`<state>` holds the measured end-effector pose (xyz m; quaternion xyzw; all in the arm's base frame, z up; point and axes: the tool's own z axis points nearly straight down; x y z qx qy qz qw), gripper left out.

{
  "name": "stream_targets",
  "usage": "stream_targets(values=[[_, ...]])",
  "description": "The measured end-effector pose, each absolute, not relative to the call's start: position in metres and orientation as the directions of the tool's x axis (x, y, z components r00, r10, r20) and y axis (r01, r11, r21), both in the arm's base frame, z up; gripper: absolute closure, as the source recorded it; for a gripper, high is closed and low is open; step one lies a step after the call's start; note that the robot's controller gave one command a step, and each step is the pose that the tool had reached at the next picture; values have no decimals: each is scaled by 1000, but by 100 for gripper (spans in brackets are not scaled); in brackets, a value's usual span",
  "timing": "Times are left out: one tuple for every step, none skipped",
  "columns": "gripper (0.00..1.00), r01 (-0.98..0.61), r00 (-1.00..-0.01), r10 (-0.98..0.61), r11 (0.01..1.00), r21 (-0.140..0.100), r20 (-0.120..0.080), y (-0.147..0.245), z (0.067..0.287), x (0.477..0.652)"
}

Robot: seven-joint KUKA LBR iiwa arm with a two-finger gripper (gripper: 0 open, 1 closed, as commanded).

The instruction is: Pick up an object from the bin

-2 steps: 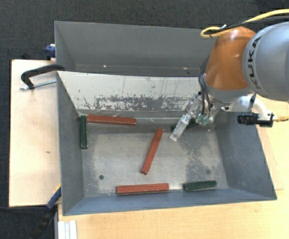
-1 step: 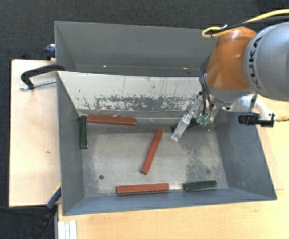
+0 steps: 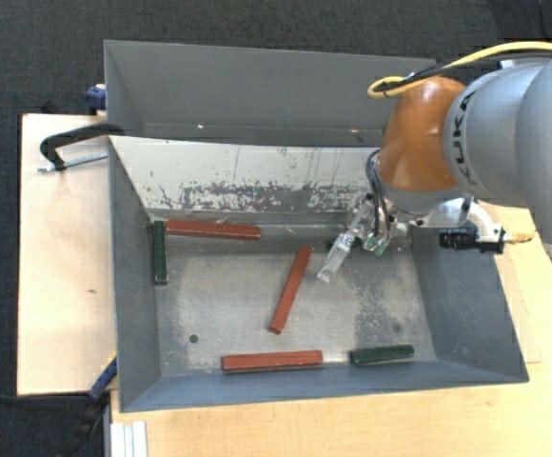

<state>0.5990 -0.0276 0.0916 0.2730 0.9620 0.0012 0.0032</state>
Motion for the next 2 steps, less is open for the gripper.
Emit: stream_targets(values=[[100, 497, -868, 497, 868, 2, -4, -62, 71, 600], [100, 496, -868, 496, 868, 2, -4, -62, 71, 600]])
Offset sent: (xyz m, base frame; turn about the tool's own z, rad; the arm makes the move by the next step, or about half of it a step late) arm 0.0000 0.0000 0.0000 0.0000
